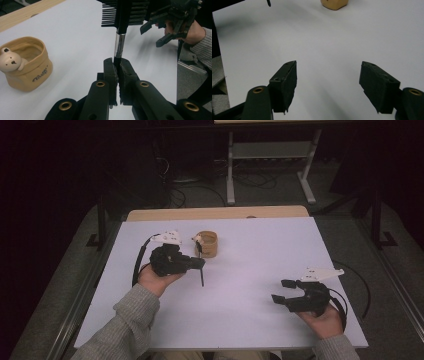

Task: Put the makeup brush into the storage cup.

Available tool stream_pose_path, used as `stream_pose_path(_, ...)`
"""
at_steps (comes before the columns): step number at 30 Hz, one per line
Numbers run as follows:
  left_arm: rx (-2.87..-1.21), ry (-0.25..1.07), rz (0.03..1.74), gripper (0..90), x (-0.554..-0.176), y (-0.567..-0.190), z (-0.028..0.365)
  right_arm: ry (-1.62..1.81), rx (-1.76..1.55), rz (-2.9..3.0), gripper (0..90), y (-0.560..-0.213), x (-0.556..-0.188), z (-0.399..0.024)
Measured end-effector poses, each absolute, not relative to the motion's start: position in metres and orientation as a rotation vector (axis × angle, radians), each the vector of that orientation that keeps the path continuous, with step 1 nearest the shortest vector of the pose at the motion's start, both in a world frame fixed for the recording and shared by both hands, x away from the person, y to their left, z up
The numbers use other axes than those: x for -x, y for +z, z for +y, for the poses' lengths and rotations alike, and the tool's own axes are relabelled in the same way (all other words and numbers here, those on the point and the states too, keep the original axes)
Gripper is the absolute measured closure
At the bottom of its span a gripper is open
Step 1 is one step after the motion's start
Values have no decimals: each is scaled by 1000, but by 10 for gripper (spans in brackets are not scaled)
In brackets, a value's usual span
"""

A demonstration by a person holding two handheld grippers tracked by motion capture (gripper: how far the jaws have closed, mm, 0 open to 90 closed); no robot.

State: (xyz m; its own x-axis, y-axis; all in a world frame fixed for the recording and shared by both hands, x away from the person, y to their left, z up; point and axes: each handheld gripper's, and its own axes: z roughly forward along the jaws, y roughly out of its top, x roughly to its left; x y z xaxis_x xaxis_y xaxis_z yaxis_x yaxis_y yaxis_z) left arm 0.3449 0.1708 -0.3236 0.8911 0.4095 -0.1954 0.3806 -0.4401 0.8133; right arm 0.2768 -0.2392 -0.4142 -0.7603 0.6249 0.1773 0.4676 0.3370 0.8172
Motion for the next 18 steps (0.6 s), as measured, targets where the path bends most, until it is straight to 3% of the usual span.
stream_pose_path(18,-2067,50,579,856,-371,-306,166,1452,-986,2379,222,-413,-273,-242)
